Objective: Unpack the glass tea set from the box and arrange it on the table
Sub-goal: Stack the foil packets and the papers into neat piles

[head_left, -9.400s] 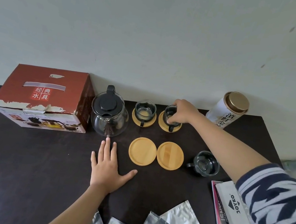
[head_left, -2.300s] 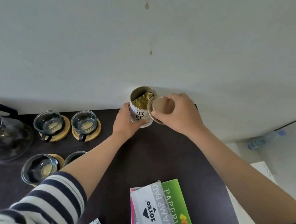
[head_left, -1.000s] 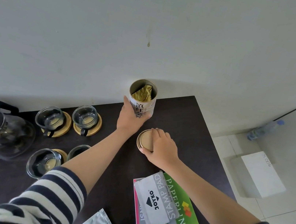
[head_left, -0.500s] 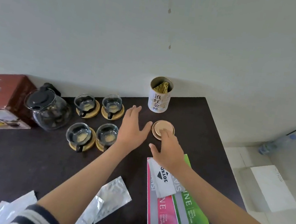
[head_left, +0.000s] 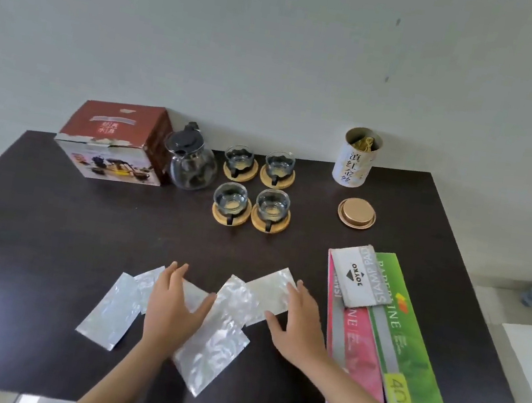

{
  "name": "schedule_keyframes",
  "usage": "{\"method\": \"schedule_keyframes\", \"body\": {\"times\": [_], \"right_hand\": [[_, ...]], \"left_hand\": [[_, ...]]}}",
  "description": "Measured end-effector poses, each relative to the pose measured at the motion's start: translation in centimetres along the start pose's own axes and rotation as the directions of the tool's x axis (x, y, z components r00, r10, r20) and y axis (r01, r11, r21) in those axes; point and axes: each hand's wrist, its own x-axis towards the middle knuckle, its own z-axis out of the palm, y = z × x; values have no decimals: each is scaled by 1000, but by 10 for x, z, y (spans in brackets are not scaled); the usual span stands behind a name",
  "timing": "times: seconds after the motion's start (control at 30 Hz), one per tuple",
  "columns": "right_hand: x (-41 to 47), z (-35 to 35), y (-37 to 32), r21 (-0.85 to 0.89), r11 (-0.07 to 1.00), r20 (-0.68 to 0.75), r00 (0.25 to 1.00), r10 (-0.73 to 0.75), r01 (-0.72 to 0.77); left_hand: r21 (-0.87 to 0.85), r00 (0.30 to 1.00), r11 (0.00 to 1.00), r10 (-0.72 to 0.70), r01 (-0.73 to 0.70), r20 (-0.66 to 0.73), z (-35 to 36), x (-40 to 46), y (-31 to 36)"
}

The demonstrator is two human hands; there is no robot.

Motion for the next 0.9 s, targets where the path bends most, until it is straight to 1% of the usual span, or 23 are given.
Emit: {"method": "schedule_keyframes", "body": {"times": [0.1, 0.23, 0.33, 0.4, 0.47, 0.5, 0.6, 0.63, 0.67, 0.7, 0.77, 0.83, 0.9], "right_hand": [[-6, 20, -9, -33, 995, -65, 993, 96, -99], [-12, 41, -29, 30, 979, -166, 965, 203, -201], [-20, 62, -46, 42, 971, -218, 946, 239, -235], [-27, 80, -59, 39, 967, -243, 936, 254, -252], [-34, 97, -71, 60, 968, -267, 931, 249, -242], [-37, 103, -77, 92, 972, -283, 930, 234, -216], [-46, 111, -88, 272, 956, -346, 916, 204, -110], [-50, 110, -90, 338, 937, -357, 909, 213, -87], [-54, 110, -89, 370, 926, -367, 906, 213, -68], [-59, 110, -89, 357, 933, -384, 904, 190, -45], [-68, 115, -88, 240, 971, -390, 913, 119, -24], [-73, 124, -88, 82, 993, -312, 944, 107, -86], [-75, 133, -91, -69, 985, -233, 962, 141, -161]], "left_hand": [[115, 999, 992, -43, 42, 10, -16, -17, -54], [169, 995, 983, -86, 75, 57, -28, -30, -108], [213, 993, 977, -28, 2, 117, -24, -31, -123], [204, 986, 978, 19, -53, 163, -16, -32, -118], [142, 976, 987, 44, -75, 212, -5, -33, -106], [80, 973, 993, 63, -83, 221, -1, -34, -100], [-197, 977, 975, 136, -102, 166, 1, -41, -93], [-255, 981, 962, 135, -96, 139, -2, -43, -94], [-276, 985, 956, 137, -103, 108, -6, -43, -97], [-270, 986, 955, 150, -124, 75, -10, -41, -101], [-207, 983, 964, 178, -165, 50, -17, -34, -112], [-125, 979, 978, 182, -170, 90, -21, -24, -119], [-84, 973, 984, 168, -157, 156, -21, -15, -122]]}}
